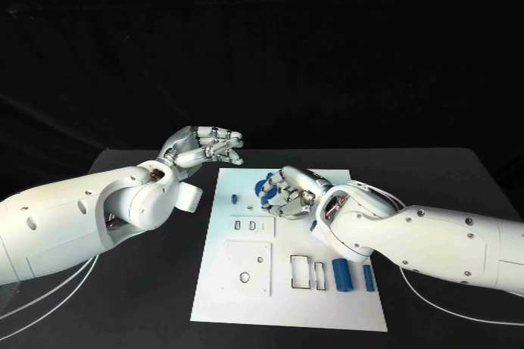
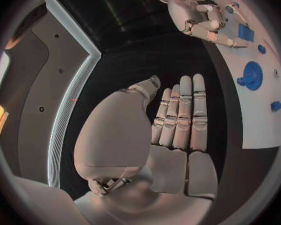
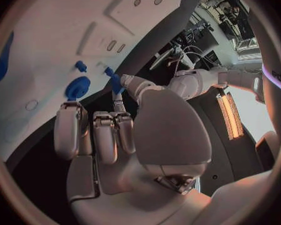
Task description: Assemble the parts on the task board
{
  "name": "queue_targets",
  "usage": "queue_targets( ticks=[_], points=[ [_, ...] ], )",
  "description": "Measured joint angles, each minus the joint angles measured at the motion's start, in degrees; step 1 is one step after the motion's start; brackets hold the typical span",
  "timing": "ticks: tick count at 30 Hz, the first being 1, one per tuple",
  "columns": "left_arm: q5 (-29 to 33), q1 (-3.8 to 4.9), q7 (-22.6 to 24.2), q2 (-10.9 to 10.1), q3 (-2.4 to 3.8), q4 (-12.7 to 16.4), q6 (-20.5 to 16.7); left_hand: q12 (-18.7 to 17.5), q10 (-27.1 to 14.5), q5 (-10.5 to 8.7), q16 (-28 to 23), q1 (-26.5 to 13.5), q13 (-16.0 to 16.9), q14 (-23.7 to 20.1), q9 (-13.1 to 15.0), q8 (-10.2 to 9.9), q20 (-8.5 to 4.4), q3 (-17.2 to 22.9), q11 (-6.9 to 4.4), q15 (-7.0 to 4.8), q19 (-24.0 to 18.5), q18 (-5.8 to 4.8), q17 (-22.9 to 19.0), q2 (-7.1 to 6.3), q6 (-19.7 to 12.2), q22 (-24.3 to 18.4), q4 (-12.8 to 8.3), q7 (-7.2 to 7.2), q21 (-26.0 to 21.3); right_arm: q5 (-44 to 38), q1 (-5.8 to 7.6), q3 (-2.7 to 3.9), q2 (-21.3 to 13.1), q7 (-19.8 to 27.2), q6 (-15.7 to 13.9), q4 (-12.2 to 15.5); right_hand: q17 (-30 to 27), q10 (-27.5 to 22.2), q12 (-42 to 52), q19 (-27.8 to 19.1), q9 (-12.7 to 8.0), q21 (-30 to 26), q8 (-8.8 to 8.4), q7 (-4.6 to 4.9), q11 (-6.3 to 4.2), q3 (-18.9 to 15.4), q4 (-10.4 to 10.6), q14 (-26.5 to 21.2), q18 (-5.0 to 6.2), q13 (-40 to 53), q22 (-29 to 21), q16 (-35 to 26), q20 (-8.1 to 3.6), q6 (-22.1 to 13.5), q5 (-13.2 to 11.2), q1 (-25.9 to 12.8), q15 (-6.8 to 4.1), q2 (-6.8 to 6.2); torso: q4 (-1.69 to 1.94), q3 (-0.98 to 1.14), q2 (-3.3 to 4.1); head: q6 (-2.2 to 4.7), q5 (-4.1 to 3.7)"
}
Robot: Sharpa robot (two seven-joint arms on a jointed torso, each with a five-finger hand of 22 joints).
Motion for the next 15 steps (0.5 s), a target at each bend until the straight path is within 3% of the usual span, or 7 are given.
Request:
queue_targets(
  ticks=[6,15],
  points=[
    [0.0,-0.04,-0.1,0.4,-0.18,-0.3,0.1,0.0,0.0,0.0,0.0,0.0,0.0,0.0,0.0,0.0,0.0,0.1,0.0,0.0,0.0,0.0,0.0,0.0,0.0,0.0,-0.1,0.0,0.0,-2.2,-1.83,-0.19,1.5,-1.8,0.0,-0.3,0.0,0.0,0.0,0.0,0.0,0.0,0.0,0.03,0.0,0.0,0.0,0.0,0.0,0.0,0.0,0.0,0.0,0.0,0.2,-0.4,0.0,-0.36,-0.12,0.07,0.12,-0.26,0.42],
    [0.0,-0.06,-0.1,0.5,-0.26,-0.4,0.2,0.0,0.0,0.0,0.0,0.0,0.0,0.0,0.0,0.0,0.0,0.1,0.0,0.0,0.0,0.0,0.0,0.0,0.0,0.0,-0.1,0.0,0.0,-5.2,-3.13,-0.31,2.7,-3.8,0.1,-0.6,0.0,0.0,0.0,0.0,0.0,0.0,0.01,0.12,0.0,0.0,0.0,-0.2,0.0,0.0,0.0,0.0,0.0,0.1,0.3,-1.2,-0.2,-1.06,-0.11,0.14,0.11,-0.91,0.7]
  ],
)
